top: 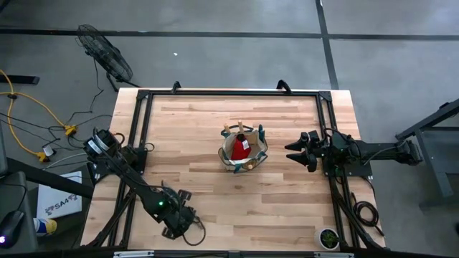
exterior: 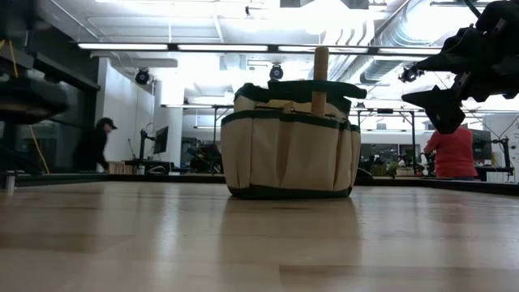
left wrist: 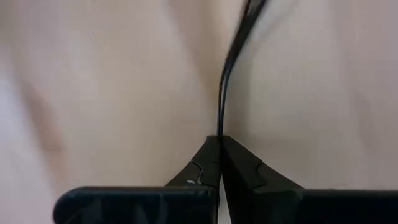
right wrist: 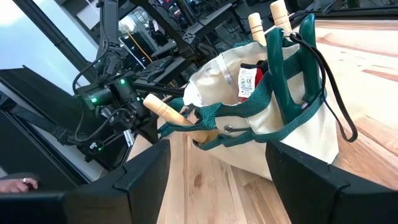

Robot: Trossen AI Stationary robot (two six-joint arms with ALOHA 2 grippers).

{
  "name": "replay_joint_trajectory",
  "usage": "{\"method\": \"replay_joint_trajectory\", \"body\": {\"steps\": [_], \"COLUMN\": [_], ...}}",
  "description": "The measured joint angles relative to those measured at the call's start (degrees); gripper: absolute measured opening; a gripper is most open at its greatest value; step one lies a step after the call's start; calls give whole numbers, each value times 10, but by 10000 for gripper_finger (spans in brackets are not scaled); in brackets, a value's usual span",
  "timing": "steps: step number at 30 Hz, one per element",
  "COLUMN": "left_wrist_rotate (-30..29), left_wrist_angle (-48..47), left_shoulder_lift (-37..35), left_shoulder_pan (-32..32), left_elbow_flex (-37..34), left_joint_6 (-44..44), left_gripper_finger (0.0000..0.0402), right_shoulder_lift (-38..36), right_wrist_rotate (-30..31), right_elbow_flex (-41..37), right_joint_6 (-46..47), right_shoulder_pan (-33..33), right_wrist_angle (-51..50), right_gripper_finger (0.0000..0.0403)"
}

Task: Pick & Place Garden tools in Gardening bag
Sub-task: Put the green shears into the brown gardening bag

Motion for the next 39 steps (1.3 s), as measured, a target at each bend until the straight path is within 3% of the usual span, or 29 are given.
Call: {"method": "replay_joint_trajectory", "body": {"steps": [24, 39], "left_wrist_rotate": [-250, -328], "left_wrist_angle": [-14, -24], "left_shoulder_lift": [-2, -3], "left_shoulder_pan": [14, 97], "left_elbow_flex": [151, 259], "left_joint_6": [-28, -8], "left_gripper_finger": [0, 0], "right_shoulder_lift": [0, 0], "right_wrist_rotate": [0, 0], "right_elbow_flex": [0, 0], "right_joint_6": [0, 0], "right_shoulder_pan": [0, 0], "right_wrist_angle": [0, 0], "right_gripper_finger": [256, 256]}}
